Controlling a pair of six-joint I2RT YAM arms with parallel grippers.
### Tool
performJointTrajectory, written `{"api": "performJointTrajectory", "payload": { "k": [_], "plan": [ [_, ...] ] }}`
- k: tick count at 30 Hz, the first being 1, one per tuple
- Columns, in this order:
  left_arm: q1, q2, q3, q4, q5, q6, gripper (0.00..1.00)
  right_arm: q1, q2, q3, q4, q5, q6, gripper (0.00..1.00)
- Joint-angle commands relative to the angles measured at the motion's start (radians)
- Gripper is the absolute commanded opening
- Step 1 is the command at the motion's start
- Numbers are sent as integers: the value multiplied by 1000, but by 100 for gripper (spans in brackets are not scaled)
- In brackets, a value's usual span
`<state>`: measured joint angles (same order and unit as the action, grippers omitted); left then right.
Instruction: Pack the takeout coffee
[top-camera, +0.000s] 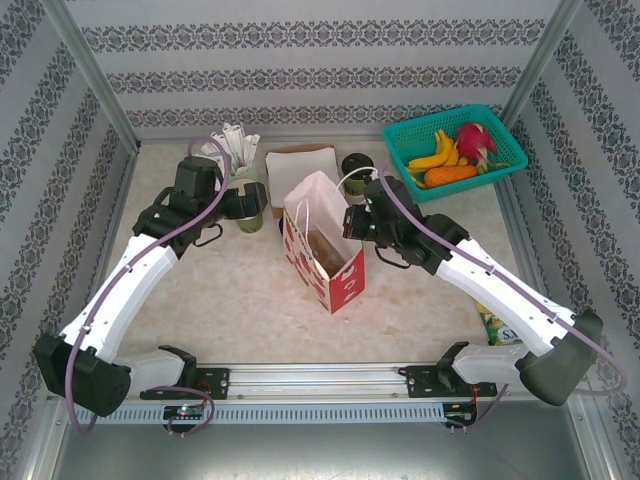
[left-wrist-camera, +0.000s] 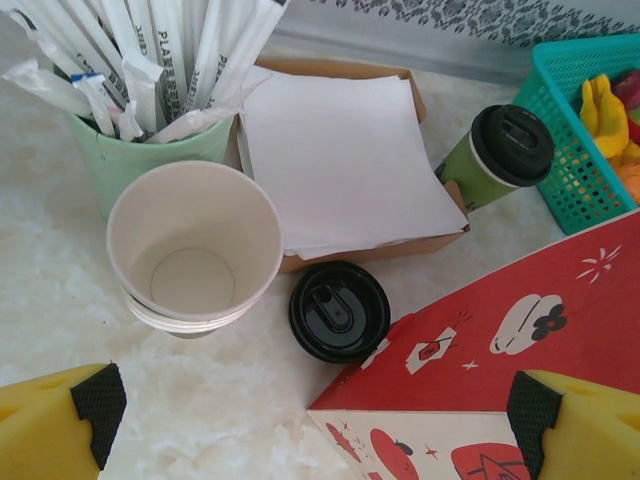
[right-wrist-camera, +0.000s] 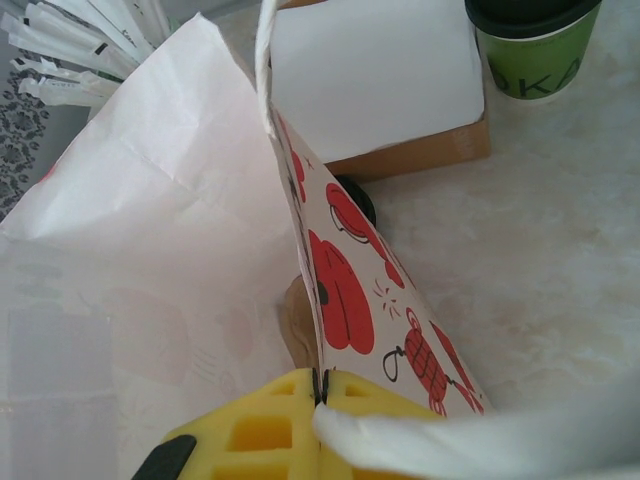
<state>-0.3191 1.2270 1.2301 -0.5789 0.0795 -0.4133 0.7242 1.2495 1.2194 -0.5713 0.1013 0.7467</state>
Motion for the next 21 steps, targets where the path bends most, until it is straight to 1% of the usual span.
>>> {"api": "performJointTrajectory", "payload": {
  "k": [1,7,11,13,18,21],
  "plan": [
    [8,7,13,-31,17,-25,100,18,-15,-20,37,77,57,0],
    [7,20,23,-34,43,-27,100,47,-20,-24,42,118,119,0],
    [6,26,15,-28,63,-40,100,61,-15,-18,62,86,117,0],
    [5,31,7,-27,66,-47,100,66,-5,-15,68,69,117,2],
    [5,35,3,-38,46,-64,99,77,22,-12,82,41,119,5],
    [4,28,3,-57,-6,-80,100,87,29,-1,89,43,103,5]
  ]
}}
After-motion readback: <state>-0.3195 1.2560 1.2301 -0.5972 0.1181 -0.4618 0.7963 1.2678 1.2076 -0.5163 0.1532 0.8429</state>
